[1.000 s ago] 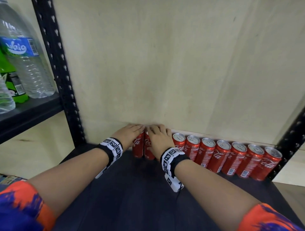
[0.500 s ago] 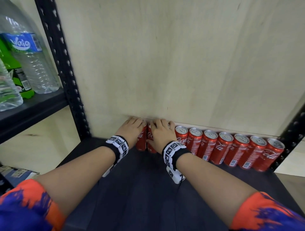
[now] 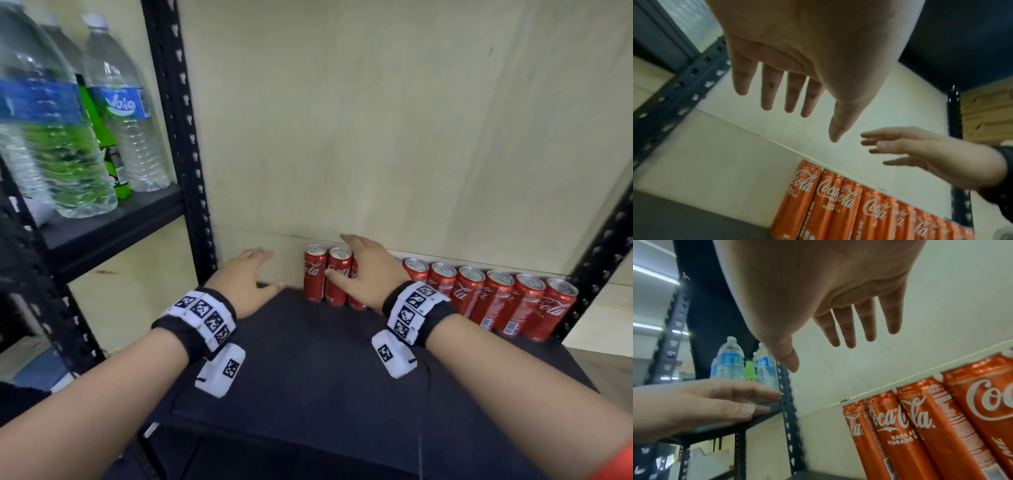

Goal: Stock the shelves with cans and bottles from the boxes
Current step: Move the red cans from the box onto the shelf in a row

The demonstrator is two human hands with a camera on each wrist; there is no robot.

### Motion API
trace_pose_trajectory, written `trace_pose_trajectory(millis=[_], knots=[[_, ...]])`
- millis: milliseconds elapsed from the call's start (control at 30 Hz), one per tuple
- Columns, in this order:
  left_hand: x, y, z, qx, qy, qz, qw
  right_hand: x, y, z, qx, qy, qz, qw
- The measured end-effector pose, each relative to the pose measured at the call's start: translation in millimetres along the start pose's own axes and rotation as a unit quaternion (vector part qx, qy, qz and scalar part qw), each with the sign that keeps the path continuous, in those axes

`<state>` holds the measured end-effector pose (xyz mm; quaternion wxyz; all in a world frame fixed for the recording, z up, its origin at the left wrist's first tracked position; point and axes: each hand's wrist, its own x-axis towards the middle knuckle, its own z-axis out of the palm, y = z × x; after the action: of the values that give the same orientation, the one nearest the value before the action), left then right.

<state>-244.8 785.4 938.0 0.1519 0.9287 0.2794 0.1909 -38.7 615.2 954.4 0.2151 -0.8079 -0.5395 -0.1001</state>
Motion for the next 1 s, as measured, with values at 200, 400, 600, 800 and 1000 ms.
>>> trace_pose_trajectory(millis=[200, 400, 600, 800, 1000], knots=[[-88, -20, -27, -0.097, 0.010, -0.063, 0.993, -73, -32, -10, 0.022, -0.014, 0.009, 1.000], [-172, -52, -32, -0.102, 0.004, -0.075, 0.992, -156, -80, 5, 0.050, -0.052, 0.072, 0.995], [-229, -71, -16, -0.099, -0.052, -0.036, 0.993, -234, -117, 22, 0.033, -0.125, 0.137, 0.982], [-279, -68, 15, -0.076, -0.165, -0.018, 0.983, -307, -131, 33, 0.062, -0.268, 0.180, 0.944], [-322, -60, 53, -0.058, -0.267, -0.035, 0.961, -372, -119, 53, 0.063, -0.354, 0.218, 0.907]])
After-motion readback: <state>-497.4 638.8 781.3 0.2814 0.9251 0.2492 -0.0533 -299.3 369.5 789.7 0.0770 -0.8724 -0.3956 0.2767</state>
